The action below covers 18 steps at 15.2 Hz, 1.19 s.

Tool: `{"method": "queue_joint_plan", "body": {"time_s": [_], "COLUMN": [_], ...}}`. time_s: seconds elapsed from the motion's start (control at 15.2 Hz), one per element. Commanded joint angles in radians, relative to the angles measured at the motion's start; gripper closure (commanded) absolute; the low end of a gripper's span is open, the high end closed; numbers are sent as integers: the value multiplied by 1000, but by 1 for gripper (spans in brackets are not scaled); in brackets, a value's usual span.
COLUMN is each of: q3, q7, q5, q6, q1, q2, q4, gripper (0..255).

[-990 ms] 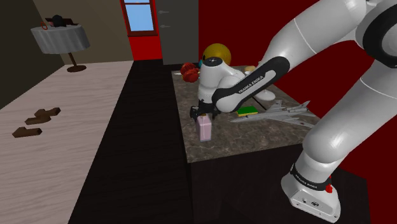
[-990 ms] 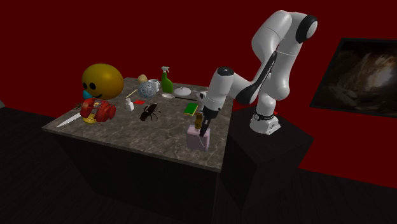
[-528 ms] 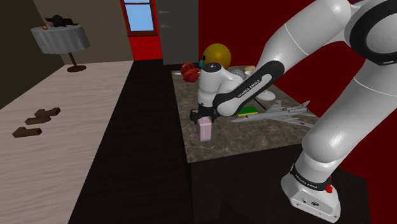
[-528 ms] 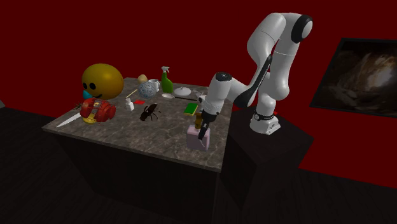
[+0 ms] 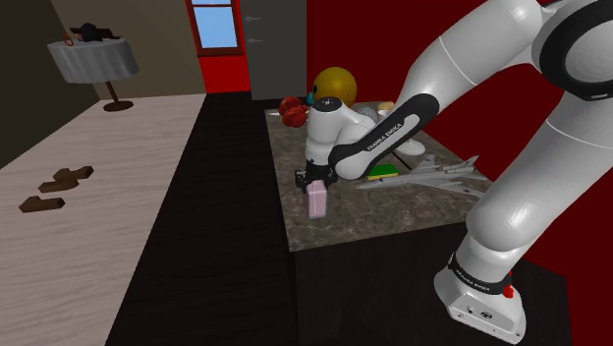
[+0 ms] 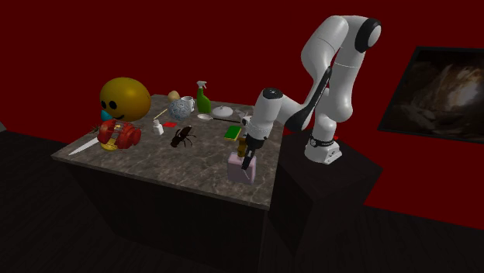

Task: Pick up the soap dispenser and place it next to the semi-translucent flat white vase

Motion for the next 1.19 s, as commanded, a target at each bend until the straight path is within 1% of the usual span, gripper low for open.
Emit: {"method": "queue_joint_plan", "body": {"time_s": [0.0, 0.33, 0.73, 1.12], "q3": [0, 0, -14, -31], "q7": [0, 0, -71, -122], "q5": [0, 0, 82, 137], "q6": [0, 1, -79, -161], "q1": [0, 0, 20, 37], "q2": [1, 1, -69, -127], "q4": [0, 0, 23, 57], "gripper": [255, 255, 255, 255]}}
